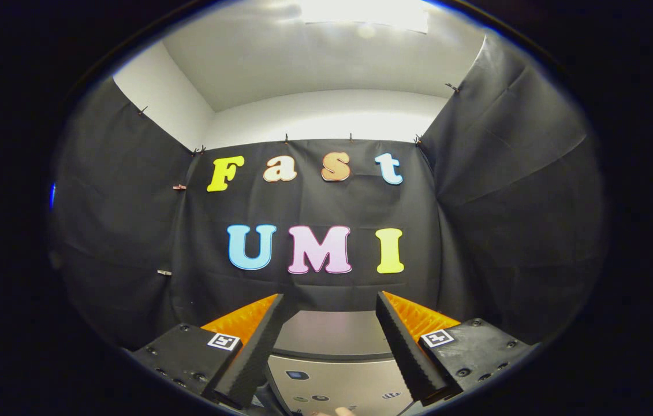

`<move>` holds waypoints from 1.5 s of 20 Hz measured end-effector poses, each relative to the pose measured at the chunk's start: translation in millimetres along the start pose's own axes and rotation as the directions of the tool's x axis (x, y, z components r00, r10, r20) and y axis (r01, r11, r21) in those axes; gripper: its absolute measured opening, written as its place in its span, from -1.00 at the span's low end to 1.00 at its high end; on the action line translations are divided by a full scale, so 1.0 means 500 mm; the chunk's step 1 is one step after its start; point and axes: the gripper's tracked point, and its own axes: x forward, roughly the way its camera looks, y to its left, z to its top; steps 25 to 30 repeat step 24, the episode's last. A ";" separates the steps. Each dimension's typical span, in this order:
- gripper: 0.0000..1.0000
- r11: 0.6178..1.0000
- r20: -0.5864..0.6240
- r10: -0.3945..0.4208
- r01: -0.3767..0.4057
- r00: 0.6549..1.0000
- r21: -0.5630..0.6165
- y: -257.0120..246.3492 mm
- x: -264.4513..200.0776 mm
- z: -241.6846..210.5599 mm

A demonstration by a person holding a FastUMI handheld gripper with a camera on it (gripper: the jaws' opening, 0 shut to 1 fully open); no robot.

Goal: Put the clothes into the washing machine and then close the washing machine lid.

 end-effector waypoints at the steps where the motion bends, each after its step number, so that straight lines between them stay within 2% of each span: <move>1: 0.96 1.000 0.002 0.004 -0.004 1.000 -0.004 0.001 -0.003 0.000; 4: 0.95 1.000 0.019 0.027 -0.027 0.999 0.001 0.013 -0.007 0.010; 30: 0.96 1.000 0.019 0.019 -0.019 1.000 -0.004 0.015 -0.018 0.017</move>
